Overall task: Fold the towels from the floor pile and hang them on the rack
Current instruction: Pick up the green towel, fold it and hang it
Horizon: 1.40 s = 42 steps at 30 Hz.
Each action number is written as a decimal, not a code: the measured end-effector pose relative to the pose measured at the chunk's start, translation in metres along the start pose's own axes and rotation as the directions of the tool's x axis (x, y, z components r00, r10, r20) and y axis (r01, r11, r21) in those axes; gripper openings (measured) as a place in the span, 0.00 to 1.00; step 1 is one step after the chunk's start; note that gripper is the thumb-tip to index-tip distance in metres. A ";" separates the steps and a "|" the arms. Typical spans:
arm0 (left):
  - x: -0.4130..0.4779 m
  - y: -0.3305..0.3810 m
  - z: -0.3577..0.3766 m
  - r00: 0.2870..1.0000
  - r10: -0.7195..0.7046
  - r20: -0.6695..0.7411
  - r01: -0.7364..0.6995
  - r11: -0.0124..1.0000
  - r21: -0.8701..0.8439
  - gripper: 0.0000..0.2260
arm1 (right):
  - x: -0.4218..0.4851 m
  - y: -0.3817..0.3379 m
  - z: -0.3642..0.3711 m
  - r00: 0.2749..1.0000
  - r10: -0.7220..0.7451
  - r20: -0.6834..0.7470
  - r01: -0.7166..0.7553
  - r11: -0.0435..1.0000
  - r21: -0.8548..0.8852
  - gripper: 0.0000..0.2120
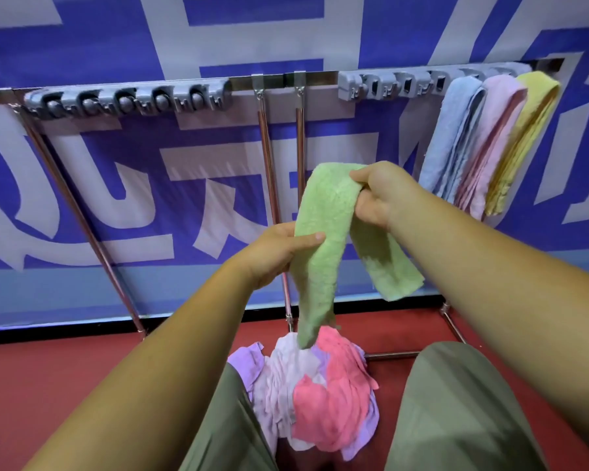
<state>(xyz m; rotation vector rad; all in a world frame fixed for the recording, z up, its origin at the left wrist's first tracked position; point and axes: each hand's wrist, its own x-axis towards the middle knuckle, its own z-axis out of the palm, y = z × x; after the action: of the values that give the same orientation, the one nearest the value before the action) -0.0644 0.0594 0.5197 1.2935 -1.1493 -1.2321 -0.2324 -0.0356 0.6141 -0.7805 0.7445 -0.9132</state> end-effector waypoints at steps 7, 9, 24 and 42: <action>0.017 0.007 0.002 0.989 0.117 -0.088 -0.123 0.991 -0.059 0.11 | 0.018 0.004 -0.022 0.986 0.061 -0.156 -0.067 0.997 -0.033 0.16; 0.020 0.014 0.000 0.988 0.110 -0.104 -0.120 0.989 -0.089 0.11 | 0.027 0.006 -0.031 0.969 0.133 -0.207 -0.130 0.991 0.030 0.16; 0.023 0.066 -0.012 0.994 0.013 0.111 -0.004 0.996 -0.085 0.15 | 0.054 0.053 -0.029 0.986 -0.158 -0.052 0.047 0.563 -0.825 0.09; 0.020 0.090 -0.074 0.985 0.104 -0.139 -0.147 0.924 -0.354 0.08 | 0.042 0.009 0.008 0.789 -0.489 0.371 0.523 0.220 -0.823 0.13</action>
<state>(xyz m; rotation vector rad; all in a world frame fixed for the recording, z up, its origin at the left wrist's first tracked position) 0.0099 0.0356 0.6084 0.9835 -0.8557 -1.1893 -0.2045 -0.0669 0.6015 -2.1632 0.9763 -1.0389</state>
